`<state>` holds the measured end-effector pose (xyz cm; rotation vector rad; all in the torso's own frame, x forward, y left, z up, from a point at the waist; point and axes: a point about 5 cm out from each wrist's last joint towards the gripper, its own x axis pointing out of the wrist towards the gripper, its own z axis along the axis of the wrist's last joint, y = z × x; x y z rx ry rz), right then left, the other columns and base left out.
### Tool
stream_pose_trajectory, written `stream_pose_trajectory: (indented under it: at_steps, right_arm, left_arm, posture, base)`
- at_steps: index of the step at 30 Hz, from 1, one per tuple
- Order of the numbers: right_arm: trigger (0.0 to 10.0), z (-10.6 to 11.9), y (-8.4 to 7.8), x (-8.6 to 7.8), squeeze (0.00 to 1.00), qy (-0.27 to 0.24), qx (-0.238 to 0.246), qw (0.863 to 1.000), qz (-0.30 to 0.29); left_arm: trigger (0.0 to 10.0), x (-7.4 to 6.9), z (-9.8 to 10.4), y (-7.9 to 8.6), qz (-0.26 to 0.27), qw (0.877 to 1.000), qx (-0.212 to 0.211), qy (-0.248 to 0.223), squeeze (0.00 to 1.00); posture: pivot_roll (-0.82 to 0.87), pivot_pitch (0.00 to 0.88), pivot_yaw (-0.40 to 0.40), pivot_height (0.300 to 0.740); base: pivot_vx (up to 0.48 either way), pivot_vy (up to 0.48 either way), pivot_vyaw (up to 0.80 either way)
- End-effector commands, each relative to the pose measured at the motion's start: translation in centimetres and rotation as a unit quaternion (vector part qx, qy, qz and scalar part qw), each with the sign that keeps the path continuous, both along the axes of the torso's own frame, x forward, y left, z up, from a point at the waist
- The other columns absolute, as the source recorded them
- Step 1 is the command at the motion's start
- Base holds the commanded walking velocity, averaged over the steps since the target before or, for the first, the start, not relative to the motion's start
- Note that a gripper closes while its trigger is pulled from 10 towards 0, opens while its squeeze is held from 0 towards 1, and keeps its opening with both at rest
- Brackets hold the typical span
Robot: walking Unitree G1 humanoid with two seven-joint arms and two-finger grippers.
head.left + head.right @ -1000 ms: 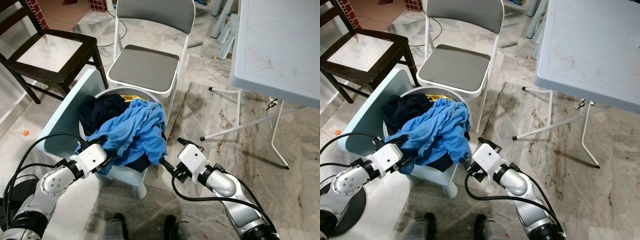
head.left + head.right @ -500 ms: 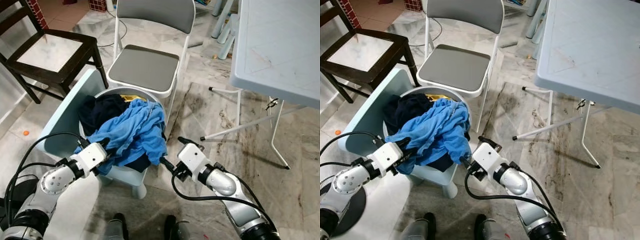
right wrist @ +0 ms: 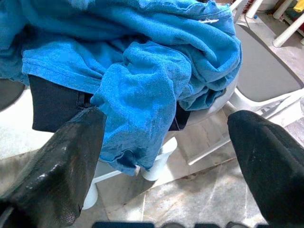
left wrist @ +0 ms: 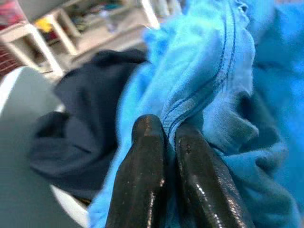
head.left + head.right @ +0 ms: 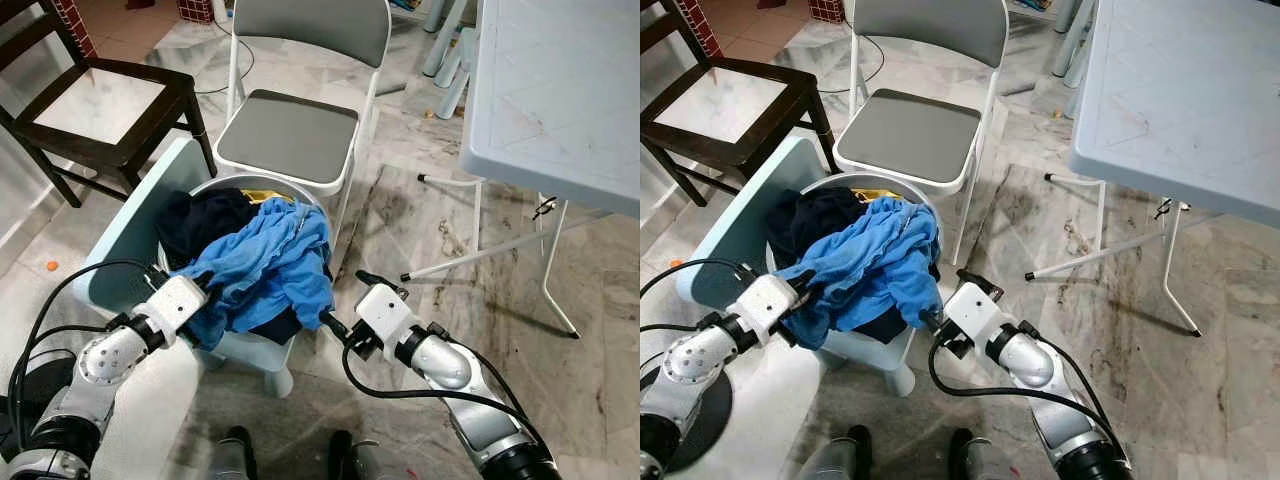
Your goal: Hang hanger
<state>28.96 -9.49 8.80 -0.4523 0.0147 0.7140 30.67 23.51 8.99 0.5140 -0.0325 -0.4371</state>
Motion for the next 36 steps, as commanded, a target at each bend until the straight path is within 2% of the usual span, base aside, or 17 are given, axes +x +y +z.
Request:
stream_pose_trajectory:
  at_steps: [1,6,9,12,13,14,16,26,27,28,29,30,31,32,33,36]
  right_arm:
    - [10.0,-0.4,-0.4,-0.1,0.0,0.009,-0.005,1.0,-0.002]
    - [10.0,-0.4,-0.2,0.0,0.0,0.008,-0.005,1.0,0.001]
    - [10.0,-0.3,-0.1,0.0,0.0,0.008,-0.005,1.0,0.001]
    - [10.0,-0.3,-0.1,0.1,0.0,0.007,-0.005,1.0,0.001]
    - [10.0,-0.3,-0.1,0.1,0.0,0.007,-0.005,1.0,0.001]
    - [10.0,-0.3,-0.1,0.1,0.0,0.007,-0.005,1.0,-0.001]
    - [10.0,-0.3,-0.1,0.0,0.0,0.006,-0.005,1.0,-0.001]
    - [10.0,-0.4,-0.2,0.0,0.0,0.008,-0.007,1.0,-0.004]
    - [10.0,-0.4,-0.1,0.1,0.0,0.009,-0.007,1.0,-0.005]
    - [10.0,-0.4,-0.1,0.1,0.0,0.009,-0.007,1.0,-0.005]
    - [10.0,-0.5,-0.1,0.0,0.0,0.009,-0.007,1.0,-0.005]
    - [10.0,-0.5,-0.1,0.0,0.0,0.01,-0.007,1.0,-0.005]
    - [10.0,-0.5,-0.1,0.0,0.0,0.01,-0.007,1.0,-0.005]
    - [10.0,-0.5,-0.1,0.0,0.0,0.01,-0.007,1.0,-0.004]
    - [10.0,-0.5,0.0,0.0,0.0,0.011,-0.008,1.0,-0.003]
    - [10.0,-0.5,0.0,0.0,0.0,0.011,-0.008,1.0,-0.003]
  left_arm:
    - [0.0,0.2,0.5,0.4,0.027,0.999,-0.035,-0.01,0.0]
    - [0.0,1.4,2.8,1.0,0.089,0.985,-0.138,-0.058,0.0]
    - [0.0,1.8,3.7,1.5,0.119,0.974,-0.178,-0.079,0.0]
    - [0.0,1.9,4.2,2.3,0.156,0.959,-0.221,-0.088,0.0]
    - [0.0,2.0,4.1,2.9,0.179,0.949,-0.246,-0.086,0.0]
    - [0.0,2.0,4.0,3.1,0.188,0.945,-0.253,-0.081,0.0]
    - [0.0,2.0,3.9,3.0,0.184,0.947,-0.251,-0.081,0.0]
    - [0.0,2.1,3.0,0.3,0.149,0.951,-0.267,-0.049,0.0]
    - [0.9,2.2,2.8,-0.5,0.139,0.952,-0.27,-0.04,0.0]
    - [0.9,2.2,2.8,-0.5,0.139,0.952,-0.27,-0.04,0.0]
    - [3.3,2.3,2.7,-1.0,0.133,0.952,-0.273,-0.035,0.0]
    - [6.5,2.5,2.5,-2.0,0.122,0.952,-0.279,-0.027,0.0]
    - [6.5,2.5,2.5,-2.0,0.122,0.952,-0.279,-0.027,0.0]
    - [7.5,2.7,2.5,-2.5,0.118,0.952,-0.283,-0.023,0.0]
    - [10.0,2.9,2.3,-3.4,0.11,0.951,-0.289,-0.012,0.0]
    - [10.0,3.0,2.1,-4.2,0.101,0.95,-0.295,-0.002,0.0]
  posture:
    - [0.13,0.275,-0.08,0.74]
    - [0.14,0.274,-0.083,0.74]
    - [0.14,0.274,-0.086,0.74]
    - [0.14,0.275,-0.086,0.74]
    - [0.14,0.276,-0.086,0.74]
    - [0.14,0.278,-0.087,0.74]
    - [0.14,0.279,-0.086,0.74]
    - [0.14,0.279,-0.084,0.74]
    - [0.14,0.28,-0.085,0.74]
    - [0.14,0.28,-0.085,0.74]
    - [0.14,0.281,-0.086,0.74]
    - [0.13,0.28,-0.086,0.74]
    - [0.13,0.28,-0.086,0.74]
    - [0.14,0.28,-0.086,0.74]
    - [0.13,0.281,-0.088,0.74]
    - [0.13,0.281,-0.086,0.74]
  base:
    - [0.0,0.0,0.0]
    - [0.0,0.0,0.0]
    - [0.0,0.0,0.0]
    - [0.0,0.0,0.0]
    - [0.0,0.0,0.0]
    - [0.0,0.0,0.0]
    - [0.0,0.0,0.0]
    - [0.0,0.0,0.0]
    - [0.0,0.0,0.0]
    - [0.0,0.0,0.0]
    - [0.0,0.0,0.0]
    - [0.0,0.0,0.0]
    - [0.0,0.0,0.0]
    - [0.0,0.0,0.0]
    - [0.0,0.0,0.0]
    - [0.0,0.0,0.0]
